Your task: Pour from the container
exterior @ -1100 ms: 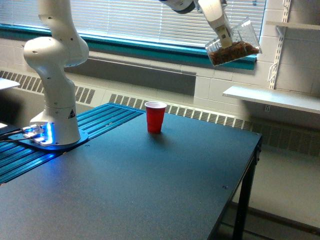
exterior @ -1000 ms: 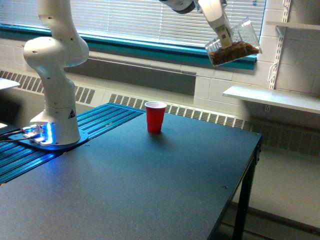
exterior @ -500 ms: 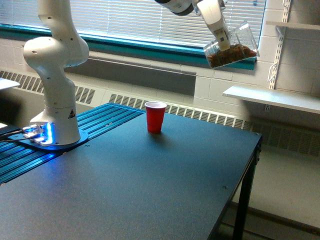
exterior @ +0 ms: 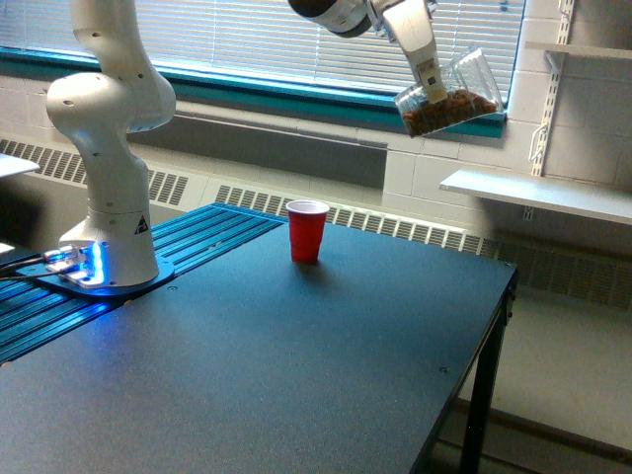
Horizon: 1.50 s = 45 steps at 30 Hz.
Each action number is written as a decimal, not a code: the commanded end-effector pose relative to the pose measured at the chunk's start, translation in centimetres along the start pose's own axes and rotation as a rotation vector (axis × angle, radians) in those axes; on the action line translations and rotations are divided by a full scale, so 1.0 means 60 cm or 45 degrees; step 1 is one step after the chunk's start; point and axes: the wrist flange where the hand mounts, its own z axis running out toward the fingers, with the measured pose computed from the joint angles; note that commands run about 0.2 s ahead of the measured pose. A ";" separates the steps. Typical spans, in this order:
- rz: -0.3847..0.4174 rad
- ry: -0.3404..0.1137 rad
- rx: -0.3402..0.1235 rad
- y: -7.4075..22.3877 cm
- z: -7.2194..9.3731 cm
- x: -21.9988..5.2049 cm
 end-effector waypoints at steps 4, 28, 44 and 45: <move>-0.179 0.033 0.053 -0.016 -0.024 -0.033; -0.480 0.023 0.161 -0.063 -0.063 -0.171; -0.740 0.009 0.257 -0.068 -0.103 -0.271; -0.755 0.010 0.261 -0.067 -0.106 -0.274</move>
